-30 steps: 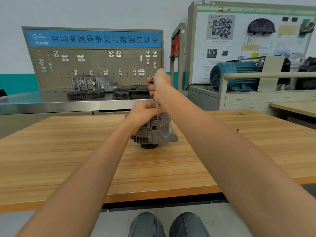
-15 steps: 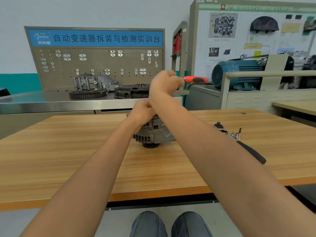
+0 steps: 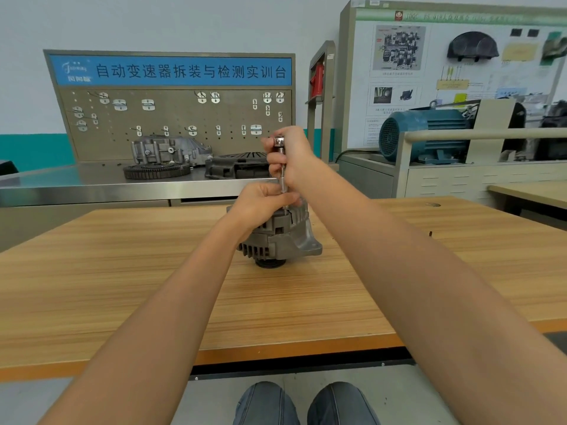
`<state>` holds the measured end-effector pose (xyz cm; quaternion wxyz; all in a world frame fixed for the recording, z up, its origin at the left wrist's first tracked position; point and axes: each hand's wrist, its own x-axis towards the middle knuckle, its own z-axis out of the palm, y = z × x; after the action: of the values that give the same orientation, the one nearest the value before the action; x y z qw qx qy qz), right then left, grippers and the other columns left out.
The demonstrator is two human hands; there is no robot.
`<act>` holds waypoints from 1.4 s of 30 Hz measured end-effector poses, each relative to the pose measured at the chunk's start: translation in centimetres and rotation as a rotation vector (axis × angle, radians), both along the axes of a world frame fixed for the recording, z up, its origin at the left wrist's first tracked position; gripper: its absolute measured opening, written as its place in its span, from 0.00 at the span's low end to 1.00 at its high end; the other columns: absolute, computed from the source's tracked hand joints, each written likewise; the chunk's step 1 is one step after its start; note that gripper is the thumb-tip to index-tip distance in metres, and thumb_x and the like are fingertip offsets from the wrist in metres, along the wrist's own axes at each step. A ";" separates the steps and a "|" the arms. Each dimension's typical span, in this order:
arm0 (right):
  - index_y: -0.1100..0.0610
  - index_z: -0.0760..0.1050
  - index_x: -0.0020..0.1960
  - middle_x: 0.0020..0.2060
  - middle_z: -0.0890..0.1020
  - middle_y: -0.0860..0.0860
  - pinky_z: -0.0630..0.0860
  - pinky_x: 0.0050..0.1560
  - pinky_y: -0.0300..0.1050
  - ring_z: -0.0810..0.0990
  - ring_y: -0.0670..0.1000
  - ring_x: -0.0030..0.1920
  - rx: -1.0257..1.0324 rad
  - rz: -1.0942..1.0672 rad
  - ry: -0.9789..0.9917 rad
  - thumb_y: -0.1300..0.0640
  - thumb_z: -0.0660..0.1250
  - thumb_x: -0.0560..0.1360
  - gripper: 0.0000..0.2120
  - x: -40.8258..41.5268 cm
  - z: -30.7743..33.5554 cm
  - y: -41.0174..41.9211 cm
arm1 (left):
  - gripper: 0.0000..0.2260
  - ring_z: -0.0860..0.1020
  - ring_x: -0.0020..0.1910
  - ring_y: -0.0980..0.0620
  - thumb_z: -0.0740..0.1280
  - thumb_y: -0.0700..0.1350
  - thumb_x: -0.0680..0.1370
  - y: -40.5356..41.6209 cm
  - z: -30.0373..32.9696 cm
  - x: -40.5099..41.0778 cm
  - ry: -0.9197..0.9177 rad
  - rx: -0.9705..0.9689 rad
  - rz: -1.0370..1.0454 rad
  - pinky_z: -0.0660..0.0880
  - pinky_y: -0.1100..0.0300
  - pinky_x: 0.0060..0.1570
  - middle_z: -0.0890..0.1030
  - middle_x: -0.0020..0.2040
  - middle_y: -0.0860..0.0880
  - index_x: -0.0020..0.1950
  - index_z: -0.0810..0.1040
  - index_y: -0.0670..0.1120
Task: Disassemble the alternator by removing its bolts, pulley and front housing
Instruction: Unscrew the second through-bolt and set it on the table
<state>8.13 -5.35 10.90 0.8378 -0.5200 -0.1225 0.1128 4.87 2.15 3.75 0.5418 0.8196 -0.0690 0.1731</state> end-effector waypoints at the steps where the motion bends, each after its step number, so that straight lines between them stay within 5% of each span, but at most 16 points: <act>1: 0.60 0.66 0.48 0.30 0.74 0.49 0.60 0.23 0.37 0.64 0.45 0.22 0.042 -0.230 -0.010 0.59 0.51 0.80 0.07 -0.4 -0.3 0.7 | 0.11 0.78 0.37 0.57 0.68 0.39 0.76 -0.1 0.0 0.0 -0.013 0.023 0.052 0.72 0.65 0.41 0.82 0.33 0.55 0.35 0.80 0.50; 4: 0.62 0.63 0.55 0.35 0.72 0.52 0.66 0.28 0.38 0.70 0.47 0.30 0.148 -0.629 -0.060 0.57 0.49 0.82 0.09 -1.0 -0.7 2.2 | 0.14 0.71 0.30 0.56 0.63 0.35 0.76 -0.5 0.0 0.0 -0.031 0.084 0.152 0.67 0.63 0.32 0.76 0.29 0.52 0.32 0.75 0.47; 9: 0.64 0.69 0.56 0.52 0.80 0.58 0.67 0.35 0.40 0.72 0.52 0.40 0.023 -0.446 0.003 0.52 0.51 0.82 0.16 -0.4 0.5 2.1 | 0.13 0.74 0.26 0.66 0.67 0.38 0.75 -0.5 -0.1 -0.2 -0.045 0.017 0.111 0.69 0.69 0.31 0.78 0.24 0.58 0.31 0.76 0.50; 12: 0.61 0.69 0.53 0.39 0.76 0.51 0.67 0.34 0.41 0.72 0.49 0.36 -0.046 -0.478 -0.065 0.45 0.52 0.81 0.19 -1.2 -0.7 2.3 | 0.17 0.67 0.27 0.56 0.61 0.33 0.77 -0.5 0.0 0.2 -0.041 0.098 0.170 0.62 0.71 0.23 0.71 0.26 0.50 0.28 0.70 0.46; 14: 0.62 0.68 0.56 0.36 0.72 0.49 0.67 0.36 0.42 0.72 0.49 0.37 -0.048 -0.496 -0.101 0.49 0.54 0.81 0.16 -1.4 -1.4 2.2 | 0.19 0.62 0.28 0.56 0.58 0.31 0.77 -0.5 0.0 0.5 -0.038 0.147 0.192 0.60 0.69 0.23 0.67 0.27 0.49 0.28 0.66 0.45; 18: 0.60 0.66 0.46 0.31 0.67 0.49 0.61 0.27 0.39 0.65 0.46 0.30 -0.083 -0.497 -0.129 0.56 0.52 0.81 0.10 -1.2 -1.0 1.3 | 0.21 0.70 0.23 0.60 0.62 0.35 0.76 -0.5 -0.4 0.3 -0.047 0.084 0.138 0.65 0.72 0.23 0.74 0.22 0.55 0.24 0.73 0.51; 21: 0.60 0.69 0.44 0.31 0.66 0.49 0.60 0.29 0.41 0.63 0.46 0.30 -0.187 -0.418 -0.162 0.53 0.49 0.81 0.16 -0.6 -0.9 0.7 | 0.14 0.77 0.31 0.67 0.65 0.40 0.77 -0.3 -0.4 -0.2 -0.061 0.037 0.034 0.71 0.71 0.35 0.82 0.30 0.58 0.33 0.80 0.52; 25: 0.57 0.70 0.39 0.22 0.63 0.46 0.56 0.21 0.36 0.57 0.46 0.20 -0.184 -0.163 -0.060 0.48 0.48 0.79 0.19 -0.1 -0.7 -0.1 | 0.06 0.80 0.47 0.58 0.66 0.45 0.77 0.2 -0.2 -0.4 -0.007 0.053 -0.029 0.69 0.61 0.54 0.85 0.44 0.53 0.44 0.83 0.51; 33: 0.55 0.67 0.33 0.17 0.60 0.44 0.53 0.20 0.35 0.55 0.44 0.17 -0.095 0.164 -0.040 0.50 0.51 0.78 0.18 0.1 -0.9 -1.6 | 0.09 0.79 0.56 0.56 0.66 0.43 0.78 0.7 -0.4 -0.4 0.007 0.046 -0.080 0.70 0.60 0.63 0.84 0.52 0.50 0.54 0.82 0.42; 37: 0.56 0.69 0.38 0.24 0.68 0.46 0.59 0.24 0.37 0.62 0.45 0.22 0.065 -0.146 0.012 0.53 0.51 0.79 0.15 -0.4 -1.0 -0.8 | 0.06 0.81 0.49 0.61 0.67 0.41 0.77 0.5 -0.5 -0.3 -0.024 0.031 -0.063 0.73 0.71 0.53 0.85 0.46 0.53 0.51 0.83 0.45; 40: 0.59 0.68 0.47 0.31 0.75 0.50 0.63 0.29 0.38 0.68 0.45 0.29 0.221 -0.434 0.052 0.55 0.52 0.80 0.10 -1.3 -1.0 0.5 | 0.10 0.78 0.28 0.67 0.66 0.36 0.76 0.3 -0.5 -0.1 -0.081 0.042 0.003 0.68 0.78 0.29 0.81 0.36 0.55 0.36 0.79 0.46; 42: 0.60 0.67 0.53 0.36 0.77 0.52 0.63 0.28 0.36 0.68 0.45 0.30 0.273 -0.457 0.088 0.58 0.52 0.81 0.08 -1.6 -0.6 0.7 | 0.14 0.72 0.21 0.67 0.65 0.34 0.75 0.2 -0.7 0.0 -0.090 0.041 0.034 0.65 0.78 0.24 0.79 0.24 0.56 0.31 0.75 0.47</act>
<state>6.56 -4.64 10.34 0.9084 -0.4110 0.0206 -0.0745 4.89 2.33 3.09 0.5180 0.8231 -0.0830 0.2173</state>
